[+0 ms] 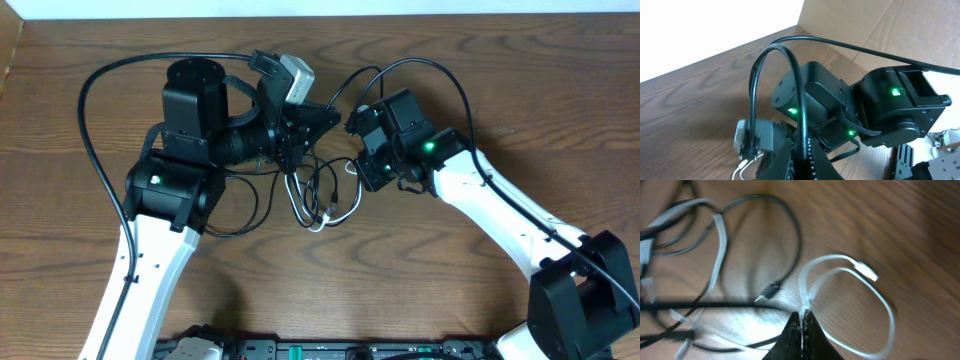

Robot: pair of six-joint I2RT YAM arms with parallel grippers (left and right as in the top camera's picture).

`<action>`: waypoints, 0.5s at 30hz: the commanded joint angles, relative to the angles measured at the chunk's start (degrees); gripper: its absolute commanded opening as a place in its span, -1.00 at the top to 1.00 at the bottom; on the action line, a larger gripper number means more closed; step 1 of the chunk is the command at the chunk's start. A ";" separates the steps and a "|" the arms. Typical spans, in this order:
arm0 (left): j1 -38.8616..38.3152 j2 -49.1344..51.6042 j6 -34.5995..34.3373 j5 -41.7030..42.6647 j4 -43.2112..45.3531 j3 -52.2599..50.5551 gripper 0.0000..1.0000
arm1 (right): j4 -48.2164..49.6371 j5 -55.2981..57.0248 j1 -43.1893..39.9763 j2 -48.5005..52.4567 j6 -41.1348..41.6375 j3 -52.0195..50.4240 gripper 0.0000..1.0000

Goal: Untangle cables

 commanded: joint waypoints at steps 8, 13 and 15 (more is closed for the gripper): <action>0.15 -1.05 -0.02 -1.64 -1.11 1.01 0.85 | -1.77 6.21 0.13 -7.98 2.64 -0.33 0.03; 0.15 -1.05 -0.02 -1.64 -1.33 0.98 0.85 | -3.02 -4.07 0.15 -8.59 -5.33 -0.35 -0.40; 0.15 -1.05 -0.02 -1.64 -1.31 1.01 0.85 | -3.76 -5.18 0.15 -8.59 -6.80 -0.37 -0.46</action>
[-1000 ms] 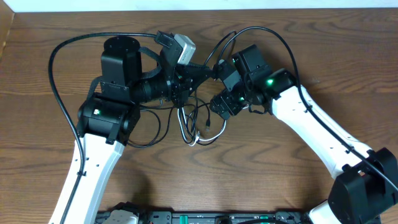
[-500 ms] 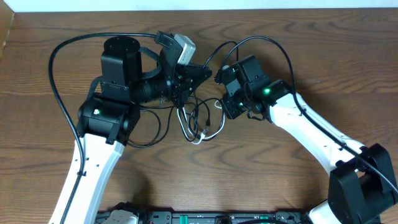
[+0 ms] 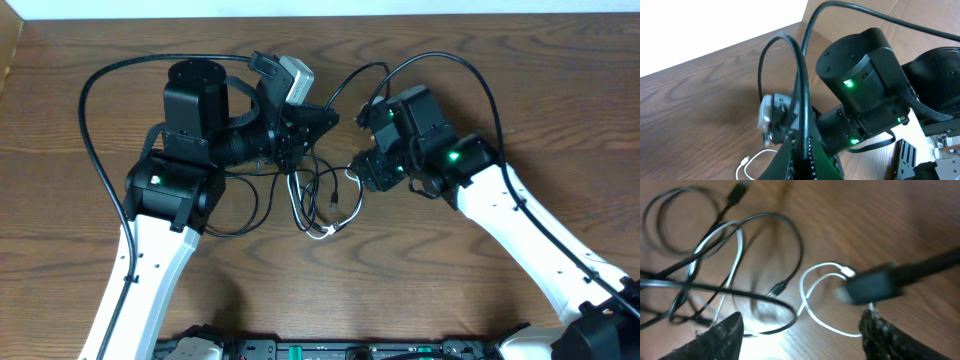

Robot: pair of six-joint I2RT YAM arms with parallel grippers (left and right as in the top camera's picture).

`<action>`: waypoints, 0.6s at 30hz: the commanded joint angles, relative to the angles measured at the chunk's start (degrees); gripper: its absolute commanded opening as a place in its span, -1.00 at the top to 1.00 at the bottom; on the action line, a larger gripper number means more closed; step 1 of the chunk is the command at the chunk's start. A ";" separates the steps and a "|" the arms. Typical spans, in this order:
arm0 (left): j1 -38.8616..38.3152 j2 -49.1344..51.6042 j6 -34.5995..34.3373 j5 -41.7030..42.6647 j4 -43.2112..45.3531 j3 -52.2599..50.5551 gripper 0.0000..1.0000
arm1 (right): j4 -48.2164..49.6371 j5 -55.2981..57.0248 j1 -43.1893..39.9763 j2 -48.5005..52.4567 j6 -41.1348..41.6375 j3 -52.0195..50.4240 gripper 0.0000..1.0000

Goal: Untangle cables

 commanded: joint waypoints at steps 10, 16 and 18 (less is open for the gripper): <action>0.15 -1.05 -0.09 -0.26 -0.09 0.98 0.85 | 3.15 -4.52 0.31 0.15 -7.56 -4.28 -0.56; 0.15 -1.05 -0.09 -0.04 -0.09 1.01 0.86 | 12.74 -5.75 0.63 0.15 -6.23 -9.97 -0.57; 0.15 -1.05 -0.09 -0.04 -0.09 1.01 0.85 | 16.04 -6.05 0.85 0.15 -6.08 -11.76 -0.56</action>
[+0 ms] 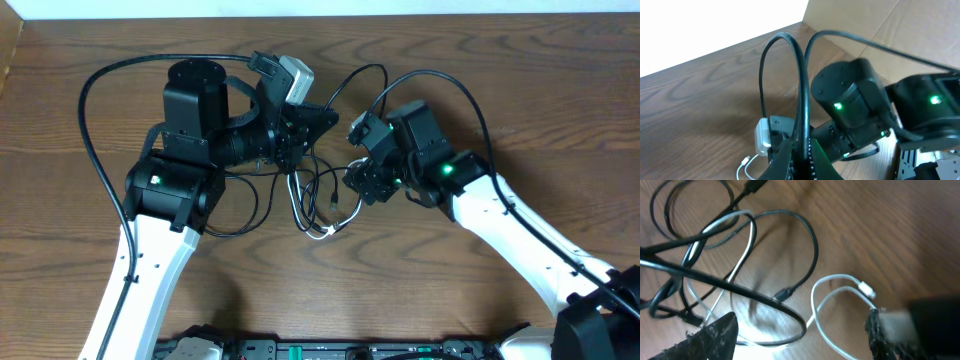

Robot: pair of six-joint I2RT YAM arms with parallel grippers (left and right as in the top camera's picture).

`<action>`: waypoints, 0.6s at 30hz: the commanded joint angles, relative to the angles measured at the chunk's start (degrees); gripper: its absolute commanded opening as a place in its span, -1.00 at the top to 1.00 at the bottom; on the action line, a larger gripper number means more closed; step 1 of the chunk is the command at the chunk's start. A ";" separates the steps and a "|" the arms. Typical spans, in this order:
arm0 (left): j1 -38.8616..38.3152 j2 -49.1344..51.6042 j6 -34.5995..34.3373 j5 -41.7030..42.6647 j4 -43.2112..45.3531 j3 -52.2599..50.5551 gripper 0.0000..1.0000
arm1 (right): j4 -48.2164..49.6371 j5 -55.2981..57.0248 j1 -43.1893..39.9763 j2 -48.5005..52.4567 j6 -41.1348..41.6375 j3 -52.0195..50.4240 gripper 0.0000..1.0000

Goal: Untangle cables

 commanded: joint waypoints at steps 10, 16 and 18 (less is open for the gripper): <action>0.15 -1.05 -0.35 0.35 -0.07 1.01 0.85 | 12.85 -0.74 1.81 0.66 2.69 -8.00 0.34; 0.17 -1.05 -0.50 0.11 -0.28 1.01 0.85 | 12.26 5.79 1.77 0.39 10.19 -7.98 0.98; 0.15 -1.05 -0.48 -0.26 -0.31 1.01 0.85 | 12.17 5.75 1.73 -0.44 10.56 -7.89 0.98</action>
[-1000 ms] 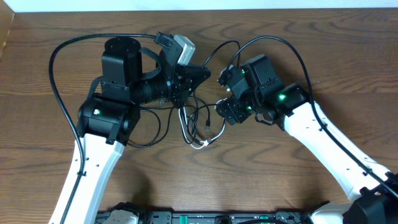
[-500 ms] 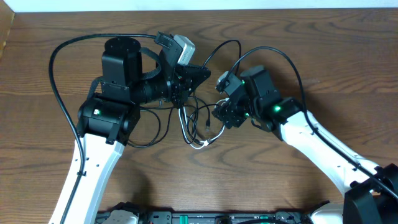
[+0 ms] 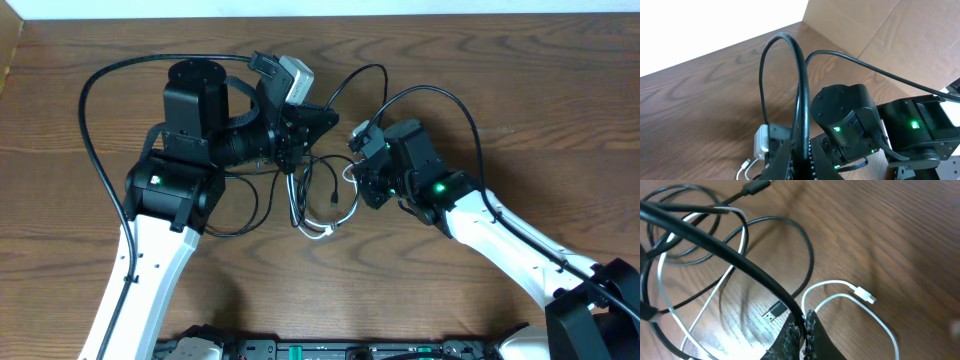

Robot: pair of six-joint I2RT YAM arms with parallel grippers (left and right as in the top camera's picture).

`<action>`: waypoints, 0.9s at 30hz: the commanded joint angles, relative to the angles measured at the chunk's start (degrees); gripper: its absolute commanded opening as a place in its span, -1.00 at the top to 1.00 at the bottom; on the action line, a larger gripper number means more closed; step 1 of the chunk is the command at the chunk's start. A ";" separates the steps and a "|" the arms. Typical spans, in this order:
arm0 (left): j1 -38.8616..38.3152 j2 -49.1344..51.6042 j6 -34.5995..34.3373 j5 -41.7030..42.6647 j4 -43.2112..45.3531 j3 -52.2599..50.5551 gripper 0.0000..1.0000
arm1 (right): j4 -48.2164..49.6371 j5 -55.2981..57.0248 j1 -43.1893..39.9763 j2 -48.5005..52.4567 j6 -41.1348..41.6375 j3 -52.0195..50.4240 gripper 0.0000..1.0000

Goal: Untangle cables

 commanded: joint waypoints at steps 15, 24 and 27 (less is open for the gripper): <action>0.15 1.20 1.29 -12.37 -4.70 0.90 0.85 | -13.92 4.90 -6.97 -20.70 5.05 1.75 0.98; 0.15 5.62 1.31 -13.90 -7.63 0.87 0.77 | -31.32 8.98 -10.91 -31.95 5.95 11.08 0.98; 0.15 4.96 1.29 -17.16 -8.66 0.87 0.76 | -36.89 11.85 -11.08 -33.42 5.92 15.78 0.98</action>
